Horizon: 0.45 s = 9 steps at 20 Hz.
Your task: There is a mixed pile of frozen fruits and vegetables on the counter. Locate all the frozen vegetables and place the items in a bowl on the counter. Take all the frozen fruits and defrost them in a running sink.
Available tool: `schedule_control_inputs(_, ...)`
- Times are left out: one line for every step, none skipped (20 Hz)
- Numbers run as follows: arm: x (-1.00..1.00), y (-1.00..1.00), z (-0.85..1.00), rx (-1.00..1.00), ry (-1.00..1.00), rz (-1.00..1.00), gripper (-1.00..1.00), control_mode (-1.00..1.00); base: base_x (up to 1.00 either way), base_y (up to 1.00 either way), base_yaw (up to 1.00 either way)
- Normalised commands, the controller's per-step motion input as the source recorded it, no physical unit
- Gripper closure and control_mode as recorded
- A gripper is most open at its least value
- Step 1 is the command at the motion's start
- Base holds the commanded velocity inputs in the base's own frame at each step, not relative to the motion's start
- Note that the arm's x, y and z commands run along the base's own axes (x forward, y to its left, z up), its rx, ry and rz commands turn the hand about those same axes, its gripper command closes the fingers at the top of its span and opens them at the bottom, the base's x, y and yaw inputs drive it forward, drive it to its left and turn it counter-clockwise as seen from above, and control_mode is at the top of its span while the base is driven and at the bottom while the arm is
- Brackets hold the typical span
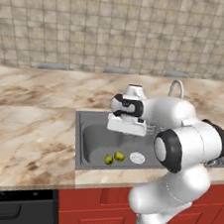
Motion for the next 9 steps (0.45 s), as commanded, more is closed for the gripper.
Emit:
schedule_control_inputs(-0.71,0.00,1.00,0.01,-0.03,-0.05,-1.00,-1.00,0.00,0.00,0.00)
schedule_control_inputs(-0.69,0.00,1.00,0.00,-0.02,-0.05,-1.00,-1.00,0.00,0.00,0.00)
schedule_control_inputs(-0.70,0.00,1.00,0.00,-0.03,-0.04,-1.00,-1.00,0.00,0.00,0.00)
schedule_control_inputs(-0.68,0.00,1.00,0.00,-0.03,-0.02,-1.00,-1.00,0.00,0.00,0.00)
schedule_control_inputs(-0.68,0.00,1.00,0.00,-0.04,-0.01,-1.00,-1.00,0.00,0.00,0.00)
schedule_control_inputs(-0.72,0.00,1.00,0.00,-0.06,-0.01,-1.00,-1.00,0.00,0.00,0.00)
schedule_control_inputs(-0.73,0.00,1.00,0.00,-0.06,-0.01,-1.00,-1.00,0.00,0.00,0.00)
schedule_control_inputs(-0.73,0.00,1.00,0.00,-0.07,0.00,-1.00,-1.00,0.00,0.00,0.00)
schedule_control_inputs(-0.73,0.00,1.00,0.00,-0.08,0.00,-1.00,-1.00,0.00,0.00,0.00)
